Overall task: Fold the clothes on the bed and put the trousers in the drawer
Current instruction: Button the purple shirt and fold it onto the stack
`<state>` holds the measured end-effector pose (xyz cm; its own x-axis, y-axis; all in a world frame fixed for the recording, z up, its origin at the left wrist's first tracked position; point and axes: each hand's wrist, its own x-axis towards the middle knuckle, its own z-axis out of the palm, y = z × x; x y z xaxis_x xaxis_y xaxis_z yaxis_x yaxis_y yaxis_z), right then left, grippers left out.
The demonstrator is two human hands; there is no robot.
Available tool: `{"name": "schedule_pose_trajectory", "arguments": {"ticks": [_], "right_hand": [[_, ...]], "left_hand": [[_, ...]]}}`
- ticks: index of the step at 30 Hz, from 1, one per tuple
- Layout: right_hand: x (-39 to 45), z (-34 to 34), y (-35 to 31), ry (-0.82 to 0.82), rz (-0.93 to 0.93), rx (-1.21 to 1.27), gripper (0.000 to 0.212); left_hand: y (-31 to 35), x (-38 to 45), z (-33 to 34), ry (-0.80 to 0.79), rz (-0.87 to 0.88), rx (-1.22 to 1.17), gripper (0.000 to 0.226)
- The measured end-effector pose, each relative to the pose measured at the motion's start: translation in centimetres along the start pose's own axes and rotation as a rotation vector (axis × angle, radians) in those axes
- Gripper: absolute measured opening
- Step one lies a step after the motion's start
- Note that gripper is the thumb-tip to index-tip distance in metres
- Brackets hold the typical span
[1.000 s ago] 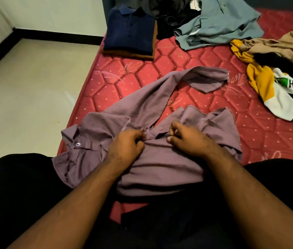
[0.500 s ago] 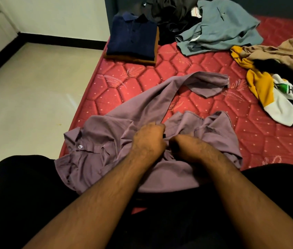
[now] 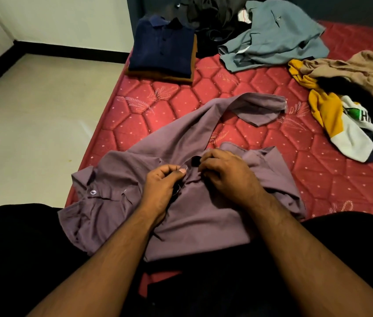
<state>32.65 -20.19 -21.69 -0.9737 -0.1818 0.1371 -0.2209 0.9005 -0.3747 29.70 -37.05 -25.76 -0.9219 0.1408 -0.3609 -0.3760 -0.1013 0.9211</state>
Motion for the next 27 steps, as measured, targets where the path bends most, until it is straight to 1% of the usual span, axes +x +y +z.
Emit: {"name": "schedule_pose_trajectory", "arguments": {"ticks": [2,6,8,9,11,12,14,16,18,19,21,24,27], "right_hand": [[0.0,-0.2,-0.2,0.016,0.01,-0.027,0.021],[0.1,-0.4,-0.1,0.026,0.042,-0.004,0.034],[0.1,-0.4,-0.1,0.007,0.06,0.003,0.03],[0.1,-0.6,-0.1,-0.031,0.089,-0.015,0.027],[0.0,-0.4,0.2,-0.111,0.144,-0.093,0.022],[-0.1,-0.4,0.3,-0.119,0.164,-0.119,0.022],[-0.2,-0.5,0.4,-0.046,0.155,-0.096,0.02],[-0.1,-0.6,0.0,0.03,0.084,0.046,0.019],[-0.1,-0.2,-0.1,0.064,0.025,0.175,0.017],[-0.2,0.0,-0.3,0.066,0.031,0.208,0.015],[-0.2,0.4,-0.3,0.055,0.072,0.228,0.014],[-0.2,0.8,-0.2,0.016,0.1,0.19,0.016],[-0.2,0.7,-0.3,0.051,0.077,0.12,0.017]], "left_hand": [[0.1,0.0,0.0,-0.038,0.023,0.007,0.007],[0.0,-0.2,0.1,-0.082,0.085,0.044,0.014],[-0.4,-0.2,0.3,-0.101,0.111,0.061,0.014],[-0.5,-0.1,0.3,-0.105,0.12,0.075,0.013],[-0.9,0.1,0.3,-0.111,0.133,0.101,0.011],[-1.0,0.2,0.3,-0.109,0.14,0.11,0.012],[-1.3,0.2,0.3,-0.094,0.159,0.101,0.015],[-1.3,0.0,0.4,-0.072,0.171,0.062,0.017],[-1.4,-0.2,0.4,-0.061,0.182,0.031,0.016],[-1.4,-0.2,0.4,-0.068,0.185,0.024,0.015],[-1.3,-0.3,0.4,-0.09,0.192,0.023,0.014],[-1.4,-0.3,0.2,-0.09,0.196,0.024,0.013],[-1.3,-0.4,0.3,-0.104,0.2,0.063,0.01]]}}
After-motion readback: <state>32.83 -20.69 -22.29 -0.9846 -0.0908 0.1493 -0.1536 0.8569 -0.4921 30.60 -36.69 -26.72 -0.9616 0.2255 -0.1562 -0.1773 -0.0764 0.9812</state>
